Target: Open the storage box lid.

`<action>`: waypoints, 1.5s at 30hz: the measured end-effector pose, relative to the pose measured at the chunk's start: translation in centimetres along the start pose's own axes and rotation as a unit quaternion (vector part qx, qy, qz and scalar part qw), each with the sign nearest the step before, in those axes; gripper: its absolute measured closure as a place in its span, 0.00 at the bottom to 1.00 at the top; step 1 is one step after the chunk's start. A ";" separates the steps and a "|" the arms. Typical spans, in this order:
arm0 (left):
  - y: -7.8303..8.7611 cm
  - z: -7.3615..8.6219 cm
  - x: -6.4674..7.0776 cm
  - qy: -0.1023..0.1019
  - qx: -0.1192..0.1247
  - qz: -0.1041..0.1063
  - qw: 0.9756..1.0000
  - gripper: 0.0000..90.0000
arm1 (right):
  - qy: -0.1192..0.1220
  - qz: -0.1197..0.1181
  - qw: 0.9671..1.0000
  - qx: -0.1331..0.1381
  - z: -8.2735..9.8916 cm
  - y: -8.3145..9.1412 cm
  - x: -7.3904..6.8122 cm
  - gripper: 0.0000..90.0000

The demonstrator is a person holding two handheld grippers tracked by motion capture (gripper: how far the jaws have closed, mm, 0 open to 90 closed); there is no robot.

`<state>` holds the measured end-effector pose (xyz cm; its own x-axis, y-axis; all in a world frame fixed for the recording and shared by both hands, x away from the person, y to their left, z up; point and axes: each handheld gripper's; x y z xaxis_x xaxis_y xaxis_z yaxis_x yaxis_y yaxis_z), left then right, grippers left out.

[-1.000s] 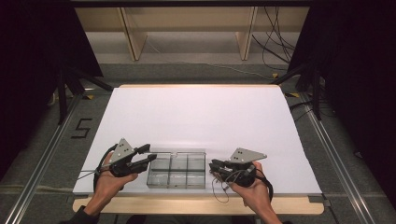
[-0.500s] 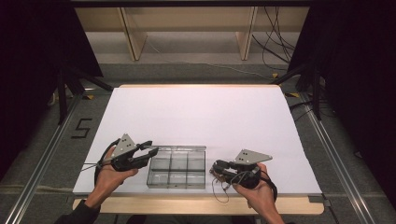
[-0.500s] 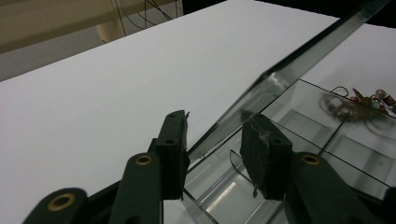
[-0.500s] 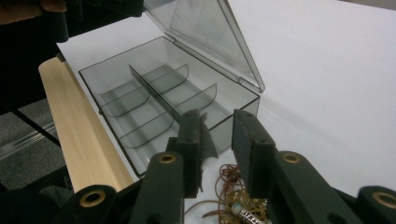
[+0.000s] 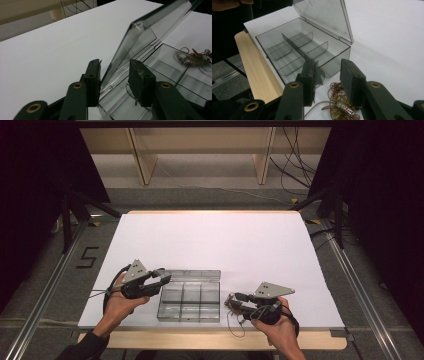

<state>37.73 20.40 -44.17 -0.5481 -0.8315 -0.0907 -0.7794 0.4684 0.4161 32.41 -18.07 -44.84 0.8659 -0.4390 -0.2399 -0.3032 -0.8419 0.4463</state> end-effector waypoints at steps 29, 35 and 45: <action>-2.1 0.0 -1.2 0.023 0.002 0.004 1.000 0.70 | -0.015 -0.003 1.000 0.005 1.2 0.6 -0.3 0.67; -2.3 0.1 -1.2 0.027 0.002 0.002 1.000 0.70 | -0.007 0.001 1.000 -0.001 1.4 0.5 -0.1 0.63; -2.9 0.2 -1.4 0.034 0.000 0.005 0.999 0.68 | -0.032 0.011 0.999 -0.005 1.7 0.5 -0.1 0.56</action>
<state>40.74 20.28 -45.40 -0.5334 -0.8455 -0.0254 -0.7744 0.4760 0.4169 31.49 -18.96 -46.12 0.8320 -0.4763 -0.2846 -0.3174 -0.8293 0.4600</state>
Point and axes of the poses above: each handheld gripper's, and its own axes: y roughly backward along the jaws, z roughly out of its underside, x roughly to its right, and after that the axes turned 12 degrees about -z, right-handed
